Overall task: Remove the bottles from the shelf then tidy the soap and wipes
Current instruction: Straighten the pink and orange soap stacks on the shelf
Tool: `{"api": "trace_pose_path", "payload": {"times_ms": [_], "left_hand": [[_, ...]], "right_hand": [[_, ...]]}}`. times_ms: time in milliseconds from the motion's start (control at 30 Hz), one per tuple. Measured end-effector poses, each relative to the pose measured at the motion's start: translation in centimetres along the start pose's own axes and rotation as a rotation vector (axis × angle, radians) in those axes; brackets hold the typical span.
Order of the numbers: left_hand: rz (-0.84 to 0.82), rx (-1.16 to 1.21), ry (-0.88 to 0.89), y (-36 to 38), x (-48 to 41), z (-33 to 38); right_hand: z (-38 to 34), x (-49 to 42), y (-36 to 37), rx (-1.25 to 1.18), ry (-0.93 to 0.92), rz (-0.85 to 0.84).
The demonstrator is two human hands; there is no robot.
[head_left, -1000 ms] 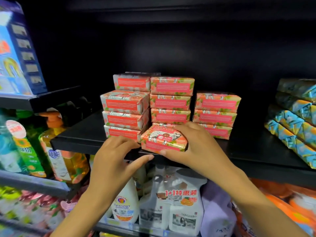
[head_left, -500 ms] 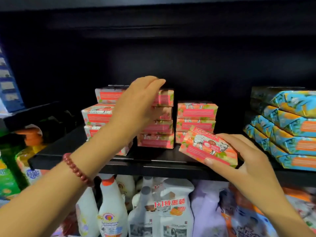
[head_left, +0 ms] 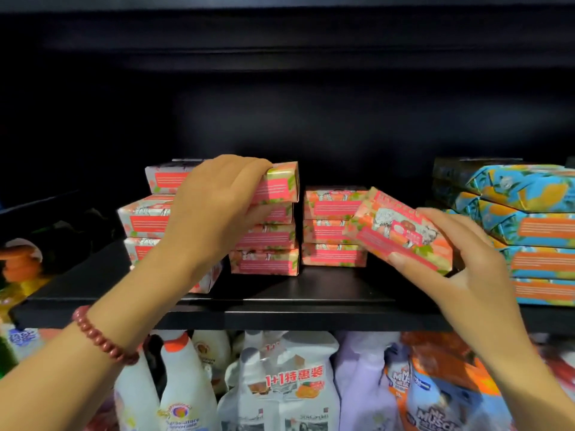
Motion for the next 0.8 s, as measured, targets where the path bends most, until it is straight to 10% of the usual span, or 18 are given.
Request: {"api": "trace_pose_path", "payload": {"times_ms": [600, 800], "left_hand": [[0.025, 0.251, 0.078, 1.1, 6.5, 6.0], [-0.010, 0.229, 0.064, 1.3, 6.5, 5.8]], "right_hand": [[0.4, -9.8, 5.9, 0.050, -0.069, -0.318], [0.5, -8.9, 6.7, 0.161, -0.169, -0.124]]}}
Point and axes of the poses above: each hand's wrist, its own x-axis away from the middle knuckle, its own y-axis out of the palm, z = x × y, the point moved 1 cm from there along -x, towards the middle knuckle, and after that the axes turned 11 degrees about z, right-handed, at the moved point
